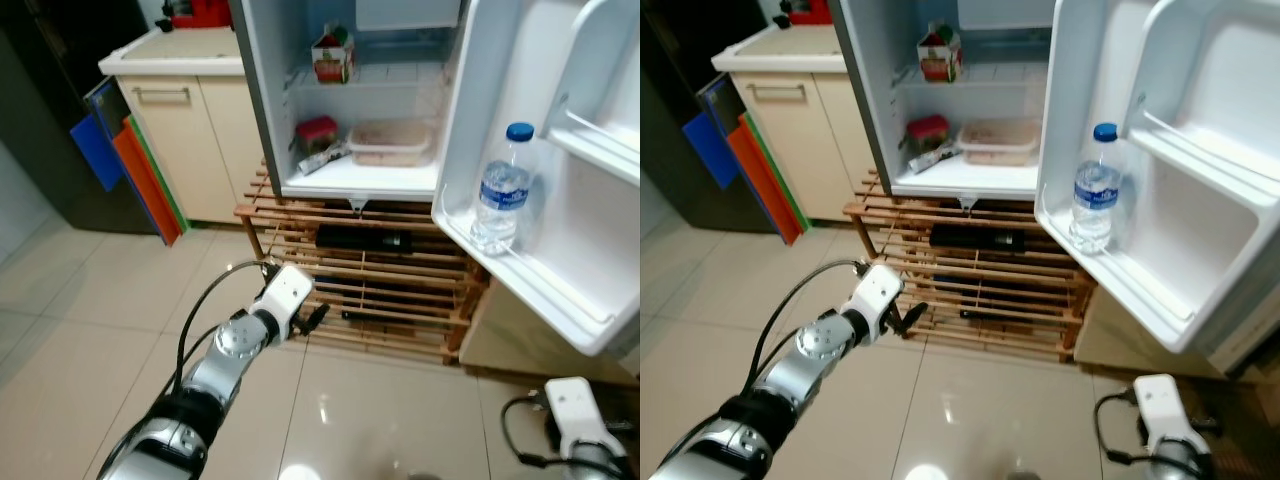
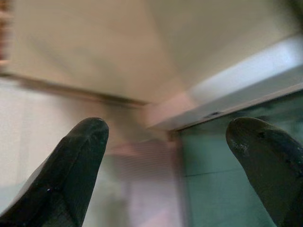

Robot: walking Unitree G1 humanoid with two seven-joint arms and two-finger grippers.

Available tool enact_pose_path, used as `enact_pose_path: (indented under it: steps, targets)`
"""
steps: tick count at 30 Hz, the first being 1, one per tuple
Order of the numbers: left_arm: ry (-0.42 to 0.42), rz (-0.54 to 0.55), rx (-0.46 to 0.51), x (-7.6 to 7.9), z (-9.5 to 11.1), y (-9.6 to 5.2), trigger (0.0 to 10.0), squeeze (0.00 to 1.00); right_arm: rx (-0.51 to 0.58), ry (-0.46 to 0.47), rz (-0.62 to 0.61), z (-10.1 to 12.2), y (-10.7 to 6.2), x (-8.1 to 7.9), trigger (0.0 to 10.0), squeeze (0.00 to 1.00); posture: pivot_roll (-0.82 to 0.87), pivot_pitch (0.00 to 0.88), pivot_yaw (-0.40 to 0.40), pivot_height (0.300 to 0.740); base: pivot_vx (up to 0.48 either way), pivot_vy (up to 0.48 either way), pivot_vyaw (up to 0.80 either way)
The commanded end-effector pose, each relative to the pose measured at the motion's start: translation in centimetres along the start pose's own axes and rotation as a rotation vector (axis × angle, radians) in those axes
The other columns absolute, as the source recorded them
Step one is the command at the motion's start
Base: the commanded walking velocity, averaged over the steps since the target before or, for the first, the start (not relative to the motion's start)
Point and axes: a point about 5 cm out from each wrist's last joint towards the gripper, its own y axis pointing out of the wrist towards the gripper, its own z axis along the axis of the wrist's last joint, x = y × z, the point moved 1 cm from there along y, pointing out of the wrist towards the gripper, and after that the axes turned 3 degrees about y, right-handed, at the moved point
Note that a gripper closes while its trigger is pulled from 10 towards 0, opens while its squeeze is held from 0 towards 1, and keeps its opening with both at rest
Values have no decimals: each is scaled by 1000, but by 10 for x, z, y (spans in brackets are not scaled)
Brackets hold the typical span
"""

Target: Restocking fridge

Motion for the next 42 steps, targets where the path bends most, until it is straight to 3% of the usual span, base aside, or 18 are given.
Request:
enact_pose_path:
  steps: [1, 6, 11, 14, 18, 22, 23, 28, 31, 32, 35, 39, 42]
  targets:
    - [39, -9, -56, 1, -11, -1, 10000, 0, 21, 0, -63, 7, 4, 7, 10000, 0, -177, 0, 90, 740, 0, 0, 0]
    - [76, -65, -139, 15, -31, -4, 10000, 0, -3, -20, -207, 5, 11, 33, 10000, 0, -187, 0, 91, 740, 0, 0, 0]
    - [57, -70, -163, 22, -39, -5, 10000, 0, 10, -4, -235, 7, 12, 38, 10000, 0, -189, 0, 88, 740, 0, 0, 0]
    - [51, -70, -175, 31, -41, -3, 10000, 0, 124, 65, -151, 24, 10, 25, 10000, 0, -191, 0, 84, 740, 0, 0, 0]
    - [50, -71, -185, 42, -40, 1, 10000, 0, 261, 71, -43, 42, 2, 4, 10000, 0, -191, 0, 81, 740, 0, 0, 0]
    - [67, -73, -218, 56, -39, 5, 10000, 0, 392, 39, 87, 55, -11, -20, 10000, 0, -193, 0, 77, 740, 0, 0, 0]
    - [109, -85, -290, 71, -44, 7, 10000, 0, 453, 9, 171, 57, -22, -35, 10000, 0, -193, 0, 71, 740, 0, 0, 0]
    - [103, -89, -345, 85, -47, 7, 10000, 0, 541, -46, 270, 59, -36, -50, 10000, 0, -195, 0, 63, 740, 0, 0, 0]
    - [99, -106, -409, 98, -53, 5, 10000, 0, 587, -74, 351, 53, -46, -59, 10000, 0, -197, 0, 55, 740, 0, 0, 0]
    - [63, -119, -457, 108, -56, 4, 10000, 0, 619, -96, 415, 47, -56, -66, 10000, 0, -195, 0, 51, 740, 0, 0, 0]
    - [27, -130, -487, 119, -55, 4, 10000, 0, 641, -129, 476, 40, -64, -72, 10000, 0, -195, 0, 47, 740, 0, 0, 0]
    - [-41, -121, -516, 127, -54, 4, 10000, 0, 593, -140, 600, 17, -77, -79, 10000, 0, -194, 0, 43, 740, 0, 0, 0]
    - [-65, -118, -519, 132, -50, 5, 10000, 0, 495, -187, 636, -4, -77, -78, 10000, 0, -193, 0, 43, 740, 0, 0, 0]
